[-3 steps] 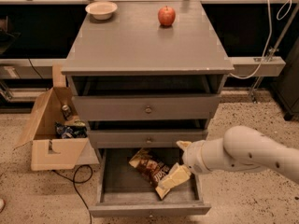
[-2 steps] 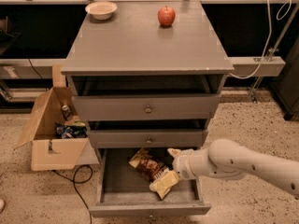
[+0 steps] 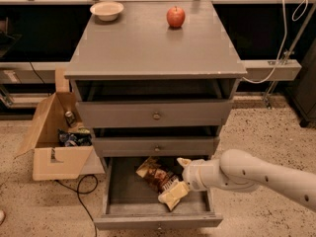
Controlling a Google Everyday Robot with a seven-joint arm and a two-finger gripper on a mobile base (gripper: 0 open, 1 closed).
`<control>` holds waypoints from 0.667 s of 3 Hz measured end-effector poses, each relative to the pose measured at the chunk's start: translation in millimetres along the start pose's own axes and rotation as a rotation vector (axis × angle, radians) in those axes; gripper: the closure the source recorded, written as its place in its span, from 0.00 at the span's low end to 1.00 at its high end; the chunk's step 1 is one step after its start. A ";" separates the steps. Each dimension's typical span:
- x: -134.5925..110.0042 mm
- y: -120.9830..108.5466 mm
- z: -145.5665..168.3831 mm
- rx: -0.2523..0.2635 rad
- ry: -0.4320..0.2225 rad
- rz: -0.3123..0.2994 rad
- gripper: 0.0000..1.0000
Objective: Pick brown chip bag from bottom drawer and place on counter
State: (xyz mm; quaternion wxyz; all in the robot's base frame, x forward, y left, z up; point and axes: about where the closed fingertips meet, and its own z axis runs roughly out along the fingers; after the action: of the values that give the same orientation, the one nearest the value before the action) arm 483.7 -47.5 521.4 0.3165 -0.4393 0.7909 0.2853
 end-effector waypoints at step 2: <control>55.9 -60.2 30.0 -0.068 -0.119 -0.043 0.00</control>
Offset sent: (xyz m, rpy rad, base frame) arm 0.0722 -0.0639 -0.1260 0.2323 -0.0681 0.0856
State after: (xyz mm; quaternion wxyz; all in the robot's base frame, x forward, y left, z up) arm 520.8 -81.6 449.9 0.3539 -0.4488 0.7510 0.3307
